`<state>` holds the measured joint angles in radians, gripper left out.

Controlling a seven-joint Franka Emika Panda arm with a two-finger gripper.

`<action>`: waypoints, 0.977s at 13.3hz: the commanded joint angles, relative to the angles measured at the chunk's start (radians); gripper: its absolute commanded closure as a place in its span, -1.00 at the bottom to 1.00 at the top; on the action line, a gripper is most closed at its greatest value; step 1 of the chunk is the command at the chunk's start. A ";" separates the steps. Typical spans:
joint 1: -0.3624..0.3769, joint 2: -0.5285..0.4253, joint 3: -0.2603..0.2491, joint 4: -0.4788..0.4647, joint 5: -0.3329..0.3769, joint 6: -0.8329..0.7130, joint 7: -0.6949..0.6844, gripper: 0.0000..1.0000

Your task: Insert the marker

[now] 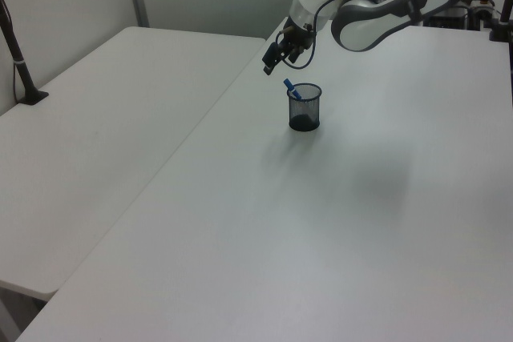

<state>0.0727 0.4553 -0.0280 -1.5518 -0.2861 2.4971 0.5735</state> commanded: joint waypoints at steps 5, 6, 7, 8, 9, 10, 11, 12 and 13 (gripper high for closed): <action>0.130 -0.271 -0.004 -0.088 0.062 -0.552 -0.277 -1.00; 0.127 -0.296 -0.004 -0.088 0.105 -0.611 -0.334 -1.00; 0.122 -0.312 -0.004 -0.091 0.131 -0.648 -0.359 -1.00; 0.116 -0.334 -0.001 -0.103 0.155 -0.685 -0.378 -1.00; 0.107 -0.354 -0.001 -0.114 0.178 -0.710 -0.401 -1.00; 0.089 -0.371 0.002 -0.116 0.202 -0.739 -0.421 -1.00; 0.060 -0.386 0.011 -0.116 0.223 -0.769 -0.429 -1.00; 0.020 -0.404 0.040 -0.116 0.235 -0.790 -0.429 -1.00; -0.020 -0.417 0.077 -0.122 0.239 -0.806 -0.428 -1.00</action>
<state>0.1541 0.1181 -0.0224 -1.6179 -0.0930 1.7397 0.1859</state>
